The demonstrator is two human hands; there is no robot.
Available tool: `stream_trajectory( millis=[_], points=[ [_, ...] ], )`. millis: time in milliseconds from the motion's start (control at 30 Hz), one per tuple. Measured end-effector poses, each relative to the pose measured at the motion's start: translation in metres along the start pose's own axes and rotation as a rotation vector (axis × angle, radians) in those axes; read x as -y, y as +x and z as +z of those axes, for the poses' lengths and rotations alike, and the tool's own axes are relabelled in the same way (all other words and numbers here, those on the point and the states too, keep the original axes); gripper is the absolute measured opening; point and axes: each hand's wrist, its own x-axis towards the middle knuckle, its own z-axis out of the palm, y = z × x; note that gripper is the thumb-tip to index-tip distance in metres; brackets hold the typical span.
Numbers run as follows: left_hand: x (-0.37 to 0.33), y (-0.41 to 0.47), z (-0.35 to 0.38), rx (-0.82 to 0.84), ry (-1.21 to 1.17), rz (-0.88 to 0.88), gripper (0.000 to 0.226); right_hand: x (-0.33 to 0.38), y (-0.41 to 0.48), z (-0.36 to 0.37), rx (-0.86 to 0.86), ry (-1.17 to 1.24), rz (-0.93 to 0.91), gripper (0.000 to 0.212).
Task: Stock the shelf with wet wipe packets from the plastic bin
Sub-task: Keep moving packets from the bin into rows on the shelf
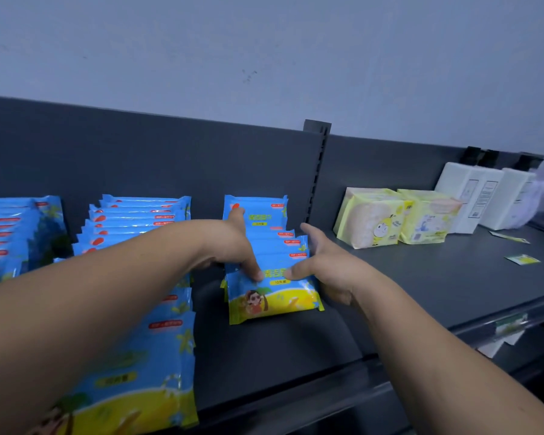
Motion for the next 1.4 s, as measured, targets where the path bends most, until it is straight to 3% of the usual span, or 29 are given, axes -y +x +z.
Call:
stream_trajectory(
  millis=[100, 233, 433, 633, 733, 833, 1100, 1233, 1400],
  points=[
    [-0.002, -0.005, -0.003, -0.122, 0.146, 0.075, 0.138, 0.001, 0.008, 0.005, -0.077, -0.041, -0.074, 0.116],
    [-0.003, -0.003, -0.006, -0.242, 0.129, 0.099, 0.134, 0.007, 0.016, 0.013, -0.173, -0.171, -0.159, 0.116],
    [0.005, 0.012, 0.0, -0.151, 0.019, -0.086, 0.105, 0.008, 0.018, 0.015, -0.179, -0.276, -0.038, 0.106],
    [0.009, 0.023, -0.001, -0.143, -0.234, -0.154, 0.113, 0.009, 0.032, 0.012, -0.098, -0.15, 0.114, 0.11],
    [0.012, 0.027, -0.001, -0.139, -0.324, -0.158, 0.098, 0.013, 0.037, 0.013, -0.055, -0.126, 0.151, 0.088],
    [0.011, 0.025, -0.001, -0.11, -0.357, -0.156, 0.092, 0.013, 0.04, 0.011, -0.071, -0.042, 0.149, 0.098],
    [0.002, 0.011, -0.004, -0.185, -0.247, -0.015, 0.127, 0.01, 0.034, 0.008, -0.108, 0.046, -0.031, 0.128],
    [-0.005, 0.006, -0.012, -0.333, -0.164, 0.096, 0.134, 0.021, 0.038, 0.015, -0.167, 0.019, -0.238, 0.12],
    [-0.001, 0.003, -0.011, -0.204, -0.05, 0.008, 0.134, 0.013, 0.034, 0.015, -0.152, -0.154, -0.087, 0.129]
  ],
)
